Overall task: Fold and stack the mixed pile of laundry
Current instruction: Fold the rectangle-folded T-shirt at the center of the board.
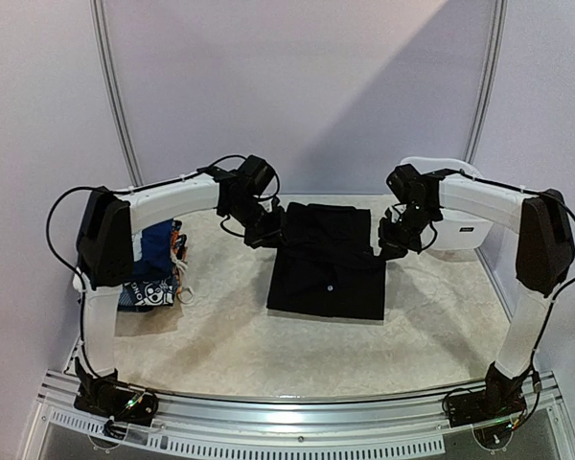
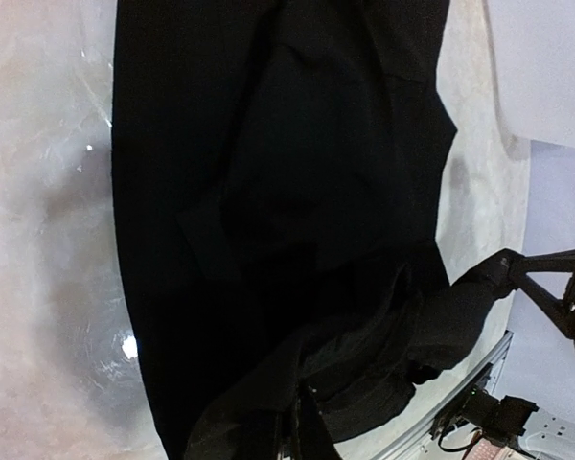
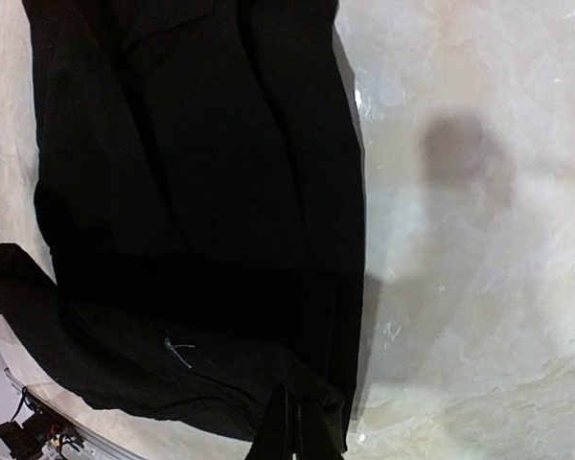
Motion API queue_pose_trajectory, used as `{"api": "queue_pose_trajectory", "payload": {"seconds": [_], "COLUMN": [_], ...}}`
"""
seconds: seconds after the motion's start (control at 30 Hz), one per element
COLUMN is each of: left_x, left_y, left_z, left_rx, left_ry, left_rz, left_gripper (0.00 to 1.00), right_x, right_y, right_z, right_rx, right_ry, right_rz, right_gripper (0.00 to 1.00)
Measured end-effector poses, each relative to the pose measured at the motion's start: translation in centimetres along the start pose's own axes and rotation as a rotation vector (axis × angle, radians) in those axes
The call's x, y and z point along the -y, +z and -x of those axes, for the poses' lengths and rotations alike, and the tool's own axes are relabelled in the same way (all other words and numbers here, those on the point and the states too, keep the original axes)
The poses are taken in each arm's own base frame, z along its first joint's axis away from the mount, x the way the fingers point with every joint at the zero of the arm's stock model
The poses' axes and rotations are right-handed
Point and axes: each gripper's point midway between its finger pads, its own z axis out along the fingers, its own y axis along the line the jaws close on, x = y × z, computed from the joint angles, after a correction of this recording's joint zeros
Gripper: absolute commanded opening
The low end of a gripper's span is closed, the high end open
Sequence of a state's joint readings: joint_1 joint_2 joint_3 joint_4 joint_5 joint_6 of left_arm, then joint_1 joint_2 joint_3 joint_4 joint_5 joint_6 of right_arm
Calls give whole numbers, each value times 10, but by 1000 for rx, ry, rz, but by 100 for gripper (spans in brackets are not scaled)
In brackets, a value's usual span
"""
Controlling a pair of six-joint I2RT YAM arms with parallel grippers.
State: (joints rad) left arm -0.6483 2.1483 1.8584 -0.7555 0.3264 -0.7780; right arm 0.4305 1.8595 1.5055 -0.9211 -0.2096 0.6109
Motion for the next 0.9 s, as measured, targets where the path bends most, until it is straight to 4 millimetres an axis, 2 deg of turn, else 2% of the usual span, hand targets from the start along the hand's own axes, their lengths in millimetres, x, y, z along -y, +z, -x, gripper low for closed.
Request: {"api": "queue_pose_trajectory", "payload": {"seconds": [0.23,0.47,0.67,0.73,0.83,0.9], "left_x": [-24,-30,-41,-47,-52,-48], "left_y": [25,37,60,68,72,68], "left_z": [11,24,21,19,17,22], "left_rx": [-25,-29,-57,-70,-79,-65], "left_ry": [-20,-11,-5,-10,-14,-9], "left_rz": [29,16,25,35,48,47], "left_gripper": [0,0,0,2,16,25], "right_x": [4,8,14,14,12,6], "right_y": [24,46,68,75,78,73], "right_z": [20,28,27,27,30,37], "right_rx": [-27,-58,-94,-107,-111,-97], "right_ry": [6,16,32,39,50,43], "right_rz": [-2,-6,-17,-16,-12,2], "right_gripper": [0,0,0,5,21,33]}}
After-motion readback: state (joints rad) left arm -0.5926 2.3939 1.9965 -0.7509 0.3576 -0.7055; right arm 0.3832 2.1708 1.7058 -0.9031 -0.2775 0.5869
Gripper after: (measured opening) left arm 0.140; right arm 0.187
